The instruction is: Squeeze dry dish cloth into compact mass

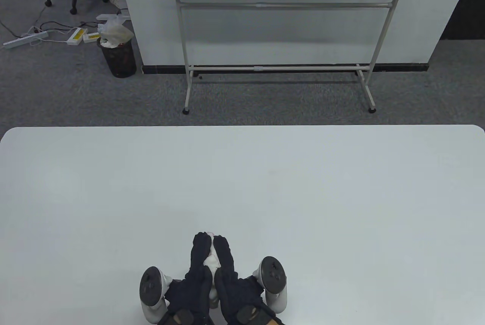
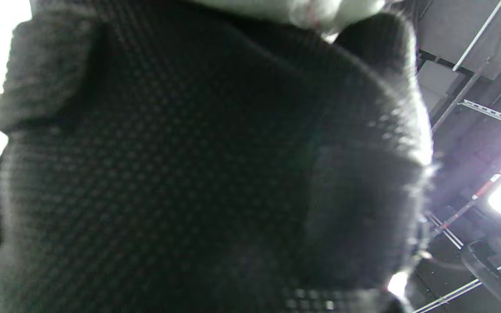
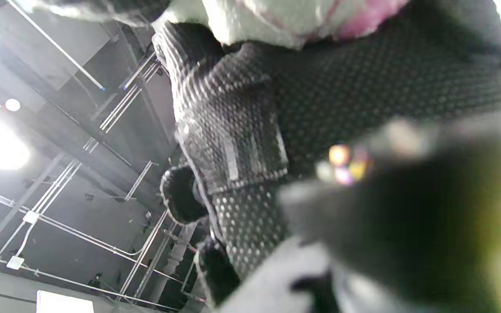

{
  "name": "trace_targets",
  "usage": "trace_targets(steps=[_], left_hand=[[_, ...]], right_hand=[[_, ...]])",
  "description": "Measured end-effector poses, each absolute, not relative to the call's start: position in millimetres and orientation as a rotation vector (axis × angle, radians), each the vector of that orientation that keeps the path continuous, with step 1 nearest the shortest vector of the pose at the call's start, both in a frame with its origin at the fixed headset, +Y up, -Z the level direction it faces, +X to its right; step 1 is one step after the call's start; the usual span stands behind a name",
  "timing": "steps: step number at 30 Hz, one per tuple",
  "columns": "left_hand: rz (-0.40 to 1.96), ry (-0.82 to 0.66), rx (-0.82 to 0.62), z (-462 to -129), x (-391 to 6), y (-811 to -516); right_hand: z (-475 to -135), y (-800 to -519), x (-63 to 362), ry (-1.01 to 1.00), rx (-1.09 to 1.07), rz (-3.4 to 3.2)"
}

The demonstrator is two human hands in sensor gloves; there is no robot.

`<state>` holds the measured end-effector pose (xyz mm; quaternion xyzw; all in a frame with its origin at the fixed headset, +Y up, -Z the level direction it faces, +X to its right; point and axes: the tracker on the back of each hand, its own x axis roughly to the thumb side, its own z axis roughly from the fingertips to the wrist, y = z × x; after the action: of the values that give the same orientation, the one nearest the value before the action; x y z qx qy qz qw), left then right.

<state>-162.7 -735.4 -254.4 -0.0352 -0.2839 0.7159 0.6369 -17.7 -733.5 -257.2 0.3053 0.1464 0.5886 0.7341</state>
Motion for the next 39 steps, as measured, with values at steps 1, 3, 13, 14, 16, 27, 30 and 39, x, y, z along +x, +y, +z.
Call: trace_targets(steps=[1, 3, 13, 14, 16, 27, 30, 39], left_hand=[[1.652, -0.654, -0.093, -255, -163, -736], [1.637, -0.656, -0.099, -255, -165, -737], [1.499, -0.586, -0.012, -262, -172, -731], [1.484, -0.575, -0.002, -263, -174, -730], [1.456, -0.569, 0.014, -264, -177, -728], [0.964, -0.399, 0.217, -277, -213, -713], [0.820, -0.362, 0.183, -280, -223, -719], [0.755, -0.300, 0.109, -289, -237, -733]], right_hand=[[-257, -734, -18, 0.316, 0.637, 1.271], [-258, -736, -19, 0.325, 0.635, 1.268], [-265, -724, -1, 0.172, 0.530, 1.314], [-266, -723, 2, 0.159, 0.512, 1.318], [-269, -722, 8, 0.121, 0.454, 1.332], [-282, -705, 35, -0.158, 0.586, 1.904], [-285, -707, 37, -0.182, 0.600, 2.043], [-302, -740, 23, 0.208, 0.590, 2.281]])
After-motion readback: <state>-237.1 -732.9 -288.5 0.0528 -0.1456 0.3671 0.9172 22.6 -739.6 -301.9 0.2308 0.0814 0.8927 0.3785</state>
